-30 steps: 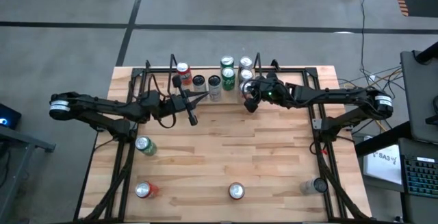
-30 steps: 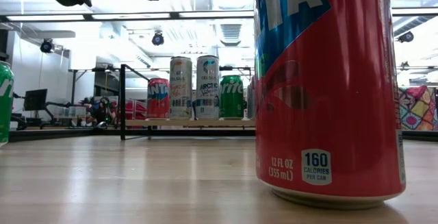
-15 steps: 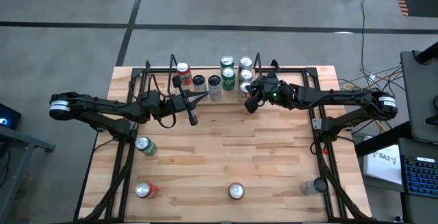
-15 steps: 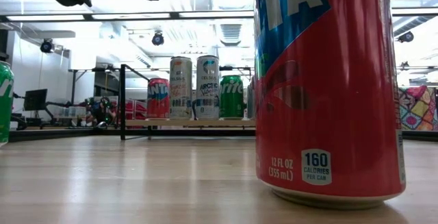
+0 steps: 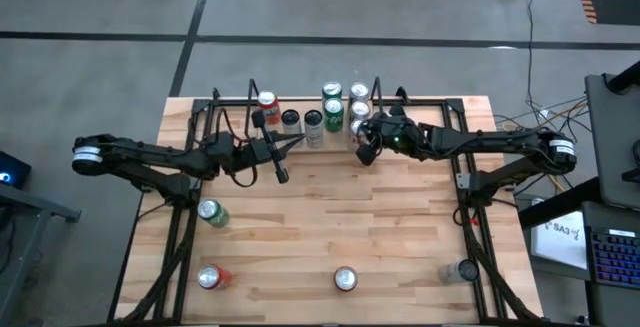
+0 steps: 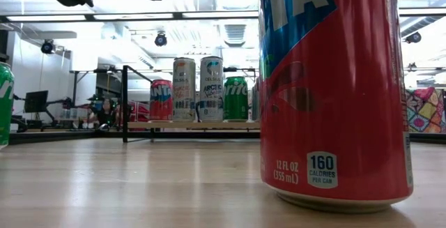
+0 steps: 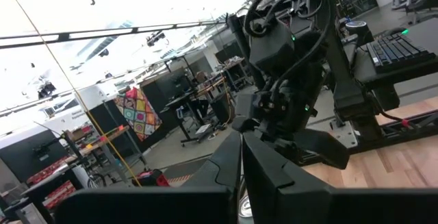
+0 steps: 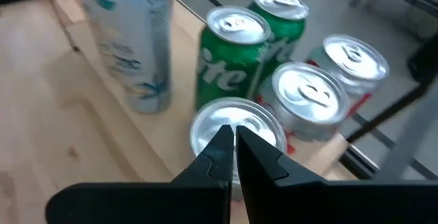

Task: Sort soda cans
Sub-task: Put the red silver soda can on the shelf and align it with the other red silver soda cans

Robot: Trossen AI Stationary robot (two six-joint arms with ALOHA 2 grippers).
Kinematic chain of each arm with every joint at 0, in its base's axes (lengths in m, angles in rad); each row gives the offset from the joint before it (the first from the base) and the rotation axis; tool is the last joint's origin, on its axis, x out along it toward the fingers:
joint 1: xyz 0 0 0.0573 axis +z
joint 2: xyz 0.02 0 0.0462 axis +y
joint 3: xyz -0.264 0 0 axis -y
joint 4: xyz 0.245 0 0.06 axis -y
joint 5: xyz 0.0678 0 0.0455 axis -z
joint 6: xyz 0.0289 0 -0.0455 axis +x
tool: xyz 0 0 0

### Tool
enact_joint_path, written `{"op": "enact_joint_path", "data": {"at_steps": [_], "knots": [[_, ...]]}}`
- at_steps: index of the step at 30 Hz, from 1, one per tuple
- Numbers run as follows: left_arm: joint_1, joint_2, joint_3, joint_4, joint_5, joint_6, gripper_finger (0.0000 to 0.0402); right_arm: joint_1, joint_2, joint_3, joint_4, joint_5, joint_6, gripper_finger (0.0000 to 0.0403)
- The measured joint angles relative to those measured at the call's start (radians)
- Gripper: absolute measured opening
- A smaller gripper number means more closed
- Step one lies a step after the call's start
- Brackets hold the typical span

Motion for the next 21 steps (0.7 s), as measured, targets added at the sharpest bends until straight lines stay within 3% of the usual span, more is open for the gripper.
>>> {"op": "enact_joint_path", "data": {"at_steps": [21], "knots": [[0.0, 0.0, 0.0, 0.0, 0.0, 0.0, 0.0, 0.013, -0.002, 0.0, -0.099, 0.042, 0.123, 0.0009]]}}
